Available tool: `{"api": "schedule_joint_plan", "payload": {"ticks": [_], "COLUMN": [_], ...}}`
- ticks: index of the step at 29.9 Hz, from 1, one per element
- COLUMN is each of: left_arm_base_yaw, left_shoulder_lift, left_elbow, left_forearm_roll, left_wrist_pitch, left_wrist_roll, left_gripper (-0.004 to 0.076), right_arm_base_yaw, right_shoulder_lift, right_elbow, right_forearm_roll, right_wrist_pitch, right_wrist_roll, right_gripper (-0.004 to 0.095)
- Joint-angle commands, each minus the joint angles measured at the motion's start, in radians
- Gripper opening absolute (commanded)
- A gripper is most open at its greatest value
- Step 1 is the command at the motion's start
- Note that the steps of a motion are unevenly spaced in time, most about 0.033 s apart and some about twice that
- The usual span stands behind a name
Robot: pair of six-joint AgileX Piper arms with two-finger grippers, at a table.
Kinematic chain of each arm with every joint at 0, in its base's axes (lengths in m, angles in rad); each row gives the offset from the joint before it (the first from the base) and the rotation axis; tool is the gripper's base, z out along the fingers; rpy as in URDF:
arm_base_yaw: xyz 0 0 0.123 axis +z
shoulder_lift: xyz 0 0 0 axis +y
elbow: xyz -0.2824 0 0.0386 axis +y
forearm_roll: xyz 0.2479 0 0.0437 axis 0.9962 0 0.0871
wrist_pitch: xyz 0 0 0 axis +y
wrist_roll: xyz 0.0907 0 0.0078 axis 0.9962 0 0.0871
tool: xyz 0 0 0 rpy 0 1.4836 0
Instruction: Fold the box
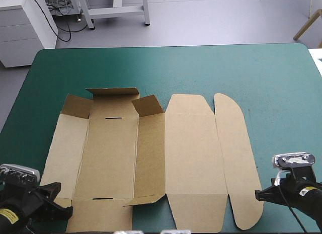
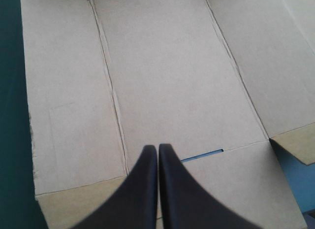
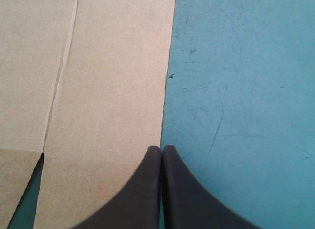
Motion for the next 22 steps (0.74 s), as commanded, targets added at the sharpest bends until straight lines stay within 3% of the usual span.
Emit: {"api": "schedule_joint_plan", "payload": {"ticks": [1, 6, 12, 22], "left_arm_base_yaw": [-0.006, -0.006, -0.002, 0.014], "left_shoulder_lift": [0.086, 0.187, 0.337, 0.690], "left_elbow": [-0.059, -0.104, -0.201, -0.449], "left_forearm_roll": [-0.022, -0.022, 0.008, 0.093], "left_wrist_pitch": [-0.043, -0.052, -0.185, -0.135], "left_wrist_roll": [0.000, 0.000, -0.034, -0.023], "left_gripper": [-0.0010, -0.0010, -0.0008, 0.0011], "right_arm_base_yaw": [-0.006, -0.006, -0.006, -0.006], "right_shoulder_lift": [0.006, 0.006, 0.006, 0.006], "right_elbow": [-0.023, -0.023, -0.023, -0.023], "right_forearm_roll": [0.021, 0.021, 0.021, 0.021], "right_wrist_pitch": [-0.046, -0.044, -0.042, -0.042], "right_wrist_roll": [-0.011, -0.010, -0.010, -0.010], "right_gripper": [-0.0019, -0.0019, -0.0019, -0.0019]}}
